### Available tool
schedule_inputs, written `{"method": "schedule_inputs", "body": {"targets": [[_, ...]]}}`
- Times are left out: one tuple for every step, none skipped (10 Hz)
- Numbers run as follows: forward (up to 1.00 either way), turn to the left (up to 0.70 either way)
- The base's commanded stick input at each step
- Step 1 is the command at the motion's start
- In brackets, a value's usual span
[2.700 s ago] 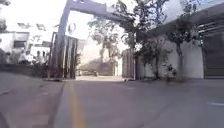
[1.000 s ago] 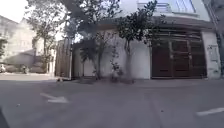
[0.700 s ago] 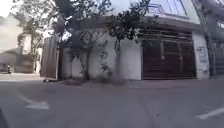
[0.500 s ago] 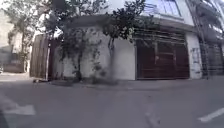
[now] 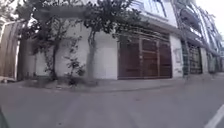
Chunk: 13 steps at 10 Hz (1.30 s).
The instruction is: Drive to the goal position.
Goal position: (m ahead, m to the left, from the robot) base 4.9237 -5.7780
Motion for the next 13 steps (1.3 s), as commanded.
{"method": "schedule_inputs", "body": {"targets": [[1.00, -0.40], [1.00, -0.40], [1.00, -0.40], [1.00, -0.40], [1.00, -0.40], [1.00, -0.40], [1.00, -0.40], [1.00, -0.40], [1.00, -0.40], [1.00, -0.40], [1.00, -0.40], [1.00, -0.40], [1.00, -0.40]]}}
